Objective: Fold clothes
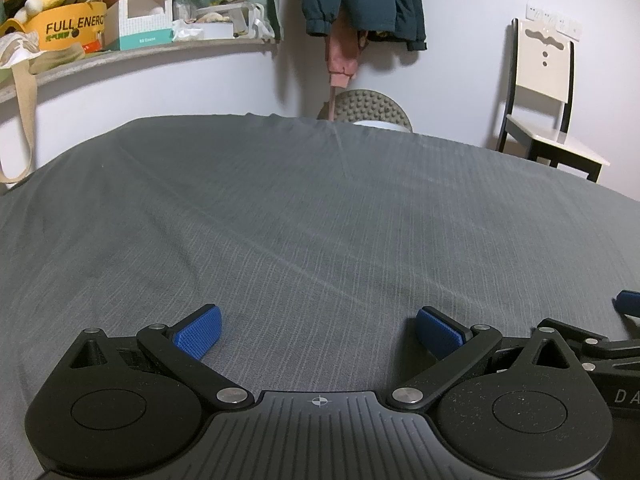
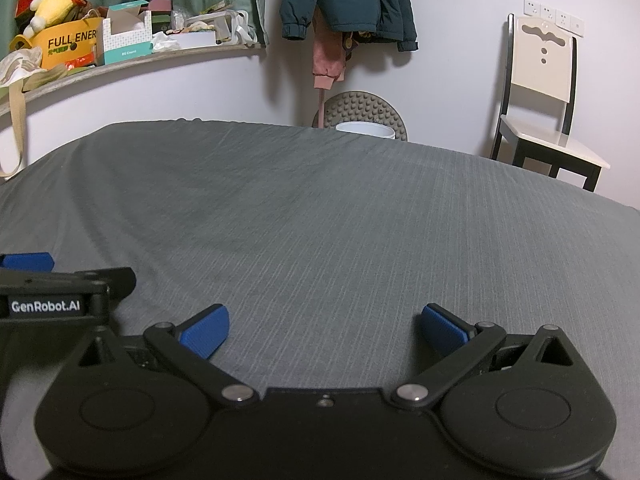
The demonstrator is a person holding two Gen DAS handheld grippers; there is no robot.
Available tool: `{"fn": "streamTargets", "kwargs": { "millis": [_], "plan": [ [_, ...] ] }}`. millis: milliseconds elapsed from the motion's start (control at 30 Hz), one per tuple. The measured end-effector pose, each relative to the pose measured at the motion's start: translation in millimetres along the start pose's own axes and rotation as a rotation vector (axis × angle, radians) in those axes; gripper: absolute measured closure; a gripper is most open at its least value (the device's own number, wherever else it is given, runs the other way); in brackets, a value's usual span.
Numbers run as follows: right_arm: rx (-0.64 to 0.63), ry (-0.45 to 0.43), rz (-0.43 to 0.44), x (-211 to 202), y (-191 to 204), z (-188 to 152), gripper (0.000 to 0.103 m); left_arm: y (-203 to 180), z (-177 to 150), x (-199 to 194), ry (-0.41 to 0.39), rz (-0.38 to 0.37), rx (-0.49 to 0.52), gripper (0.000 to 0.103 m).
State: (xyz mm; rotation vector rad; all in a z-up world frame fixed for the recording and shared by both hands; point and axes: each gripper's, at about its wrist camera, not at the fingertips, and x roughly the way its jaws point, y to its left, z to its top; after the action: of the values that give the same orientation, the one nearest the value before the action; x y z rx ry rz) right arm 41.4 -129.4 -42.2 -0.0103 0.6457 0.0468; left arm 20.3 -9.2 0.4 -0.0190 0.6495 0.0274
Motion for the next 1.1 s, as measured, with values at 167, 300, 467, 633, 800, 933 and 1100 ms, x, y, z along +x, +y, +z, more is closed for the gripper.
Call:
{"fn": "streamTargets", "kwargs": {
  "millis": [167, 300, 467, 633, 800, 933, 1100],
  "plan": [
    [0.001, 0.003, 0.001, -0.1, -0.5, 0.4, 0.000, -0.9, 1.6, 0.0, 0.006, 0.003, 0.001, 0.000],
    [0.002, 0.005, 0.001, -1.5, -0.3, -0.2, 0.000, -2.4, 3.8, -1.0, 0.013, 0.007, 0.004, 0.000],
    [0.002, 0.000, 0.000, -1.6, 0.3, -2.4, 0.000, -2.0, 0.5, -2.3, 0.007, 0.004, 0.001, 0.000],
    [-0.004, 0.006, -0.004, -1.5, 2.6, 1.4, 0.000, -0.4, 2.6, -1.4, 0.012, 0.006, 0.002, 0.000],
    [0.000, 0.004, -0.002, -1.8, 1.8, 0.7, 0.000, -2.0, 2.3, -1.8, 0.015, 0.008, 0.003, 0.000],
    [0.001, 0.001, 0.000, -2.4, 0.0, -1.7, 0.000, -2.4, 1.9, -2.2, 0.016, 0.007, 0.002, 0.000],
    [0.002, 0.004, 0.000, -2.8, -1.8, -2.3, 0.000, -2.0, 3.9, -2.6, 0.022, 0.009, 0.003, 0.000]
  ]
}}
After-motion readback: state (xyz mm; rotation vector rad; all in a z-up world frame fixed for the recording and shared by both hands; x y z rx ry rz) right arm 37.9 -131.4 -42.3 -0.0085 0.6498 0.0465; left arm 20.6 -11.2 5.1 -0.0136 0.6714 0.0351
